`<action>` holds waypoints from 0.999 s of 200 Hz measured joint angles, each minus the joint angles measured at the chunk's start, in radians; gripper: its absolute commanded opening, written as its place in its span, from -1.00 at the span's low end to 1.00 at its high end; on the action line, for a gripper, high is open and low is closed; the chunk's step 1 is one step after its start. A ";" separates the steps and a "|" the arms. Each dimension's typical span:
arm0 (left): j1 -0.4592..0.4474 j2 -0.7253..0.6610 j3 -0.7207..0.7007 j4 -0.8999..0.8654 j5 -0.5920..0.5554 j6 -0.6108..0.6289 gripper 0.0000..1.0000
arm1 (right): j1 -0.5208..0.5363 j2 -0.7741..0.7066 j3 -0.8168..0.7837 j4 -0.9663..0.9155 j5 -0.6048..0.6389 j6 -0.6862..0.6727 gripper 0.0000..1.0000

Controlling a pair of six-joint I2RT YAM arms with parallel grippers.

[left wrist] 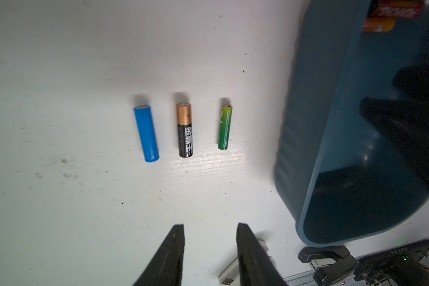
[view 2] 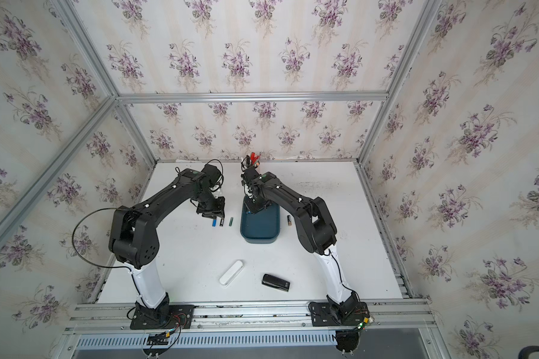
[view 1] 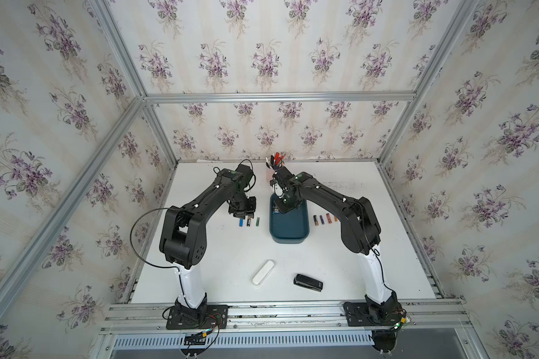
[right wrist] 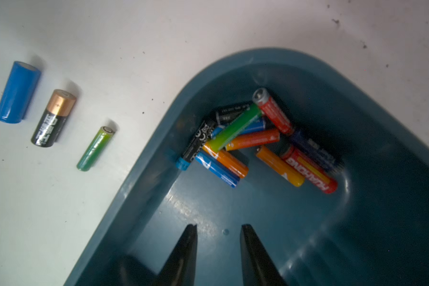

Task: Take the batteries out of the storage box
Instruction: Pick up the battery from the storage box.

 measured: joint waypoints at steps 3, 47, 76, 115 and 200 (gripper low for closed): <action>0.001 0.000 -0.003 0.001 0.000 0.001 -0.19 | 0.000 0.005 0.005 0.003 0.001 -0.006 -0.29; 0.026 -0.007 -0.032 0.012 -0.003 0.012 -0.19 | 0.003 0.055 0.045 0.026 0.018 -0.063 -0.28; 0.034 -0.007 -0.034 0.018 -0.003 0.013 -0.19 | 0.003 0.080 0.068 0.027 0.018 -0.082 -0.28; 0.040 -0.006 -0.037 0.024 -0.003 0.014 -0.19 | 0.003 0.108 0.076 0.029 0.003 -0.101 -0.29; 0.045 -0.006 -0.052 0.031 -0.003 0.018 -0.19 | 0.003 0.132 0.085 0.034 0.007 -0.107 -0.38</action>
